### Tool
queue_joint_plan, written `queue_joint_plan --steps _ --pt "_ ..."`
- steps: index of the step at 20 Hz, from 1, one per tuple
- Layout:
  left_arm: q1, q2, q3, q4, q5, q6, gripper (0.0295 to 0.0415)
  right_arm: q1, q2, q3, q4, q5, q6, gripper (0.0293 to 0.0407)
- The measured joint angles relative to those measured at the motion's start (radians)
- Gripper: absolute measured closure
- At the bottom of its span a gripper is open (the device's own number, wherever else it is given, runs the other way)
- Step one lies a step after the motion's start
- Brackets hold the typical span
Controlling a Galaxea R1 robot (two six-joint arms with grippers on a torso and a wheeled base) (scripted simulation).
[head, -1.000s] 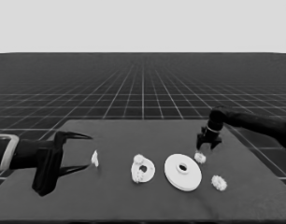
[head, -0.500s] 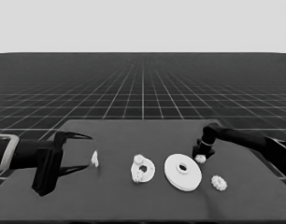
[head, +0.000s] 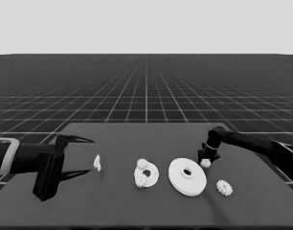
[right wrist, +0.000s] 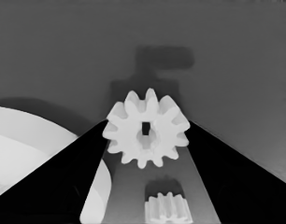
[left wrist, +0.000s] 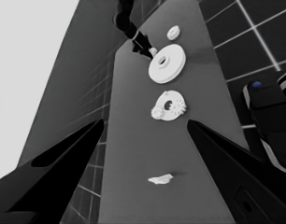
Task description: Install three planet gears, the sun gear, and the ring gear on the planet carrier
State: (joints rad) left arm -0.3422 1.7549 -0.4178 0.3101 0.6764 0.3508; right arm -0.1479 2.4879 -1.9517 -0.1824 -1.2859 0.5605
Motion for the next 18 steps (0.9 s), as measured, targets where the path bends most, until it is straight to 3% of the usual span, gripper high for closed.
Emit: queue_joint_plan --steps 2,3,5,12,13,14,16,18 --pt "0.0 0.0 0.0 0.0 0.0 0.0 0.0326 0.0 0.0 0.0 0.0 0.0 0.0 0.0388" --pt "0.0 0.0 0.0 0.0 0.0 0.0 0.0326 0.057 -0.047 0.101 0.023 -0.066 0.043 0.0388" --pt "0.0 0.0 0.0 0.0 0.0 0.0 0.0326 0.138 -0.075 0.155 0.06 -0.127 0.063 0.0388" --pt "0.0 0.0 0.0 0.0 0.0 0.0 0.0326 0.176 -0.08 0.165 0.083 -0.157 0.065 0.0388" --pt "0.0 0.0 0.0 0.0 0.0 0.0 0.0326 0.169 -0.054 0.452 0.025 -0.189 0.466 0.0388" --pt "0.0 0.0 0.0 0.0 0.0 0.0 0.0326 0.162 0.1 0.548 0.005 -0.219 0.668 0.0388" --pt "0.0 0.0 0.0 0.0 0.0 0.0 0.0326 0.157 0.312 0.49 0.0 -0.242 0.783 0.0388" --pt "0.0 0.0 0.0 0.0 0.0 0.0 0.0326 0.156 0.388 0.434 0.001 -0.246 0.799 0.0388"
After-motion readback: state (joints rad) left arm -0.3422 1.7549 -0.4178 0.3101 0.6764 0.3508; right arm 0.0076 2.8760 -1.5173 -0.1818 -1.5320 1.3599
